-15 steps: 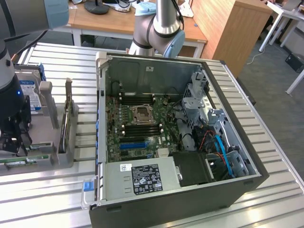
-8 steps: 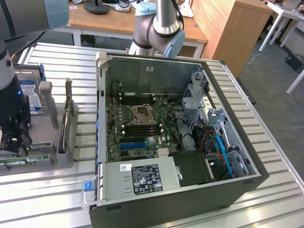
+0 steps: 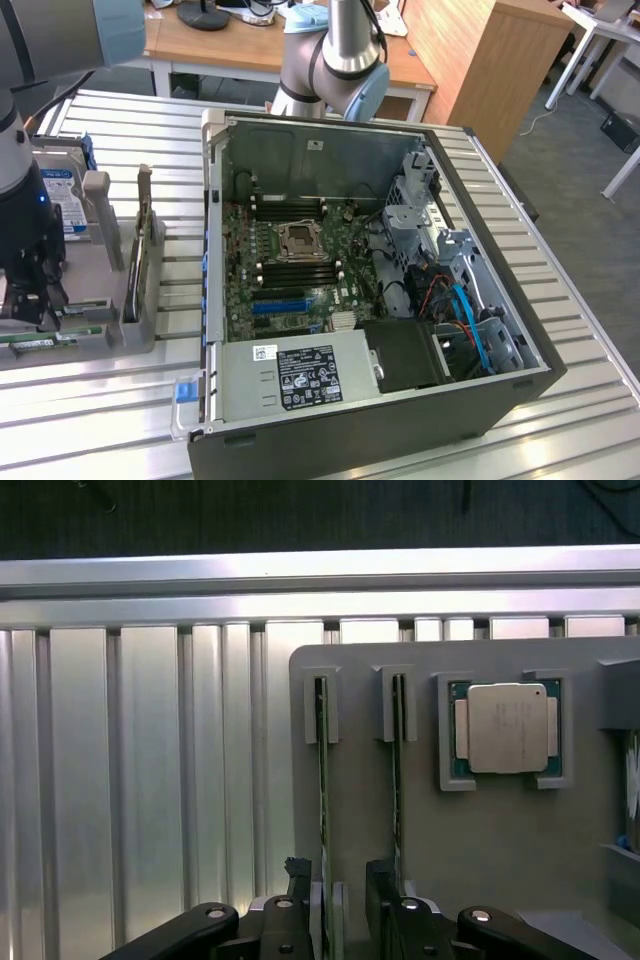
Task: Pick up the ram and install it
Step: 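Pick up the ram and move it above insertion slot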
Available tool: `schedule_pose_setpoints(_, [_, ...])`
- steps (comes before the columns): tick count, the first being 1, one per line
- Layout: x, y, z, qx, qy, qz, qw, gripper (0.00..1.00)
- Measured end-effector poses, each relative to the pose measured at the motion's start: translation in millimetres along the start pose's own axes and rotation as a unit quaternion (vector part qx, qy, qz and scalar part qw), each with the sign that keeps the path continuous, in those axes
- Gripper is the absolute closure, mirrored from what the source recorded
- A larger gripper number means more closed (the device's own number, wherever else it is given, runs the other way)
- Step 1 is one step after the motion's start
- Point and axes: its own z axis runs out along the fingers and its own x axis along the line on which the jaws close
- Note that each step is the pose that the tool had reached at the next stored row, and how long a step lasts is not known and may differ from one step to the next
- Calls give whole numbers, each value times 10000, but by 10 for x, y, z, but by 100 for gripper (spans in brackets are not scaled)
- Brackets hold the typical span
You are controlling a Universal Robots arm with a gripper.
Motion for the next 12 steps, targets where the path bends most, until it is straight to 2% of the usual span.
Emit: schedule_pose_setpoints(12, [-3, 1, 82, 0, 1, -11, 10000, 64])
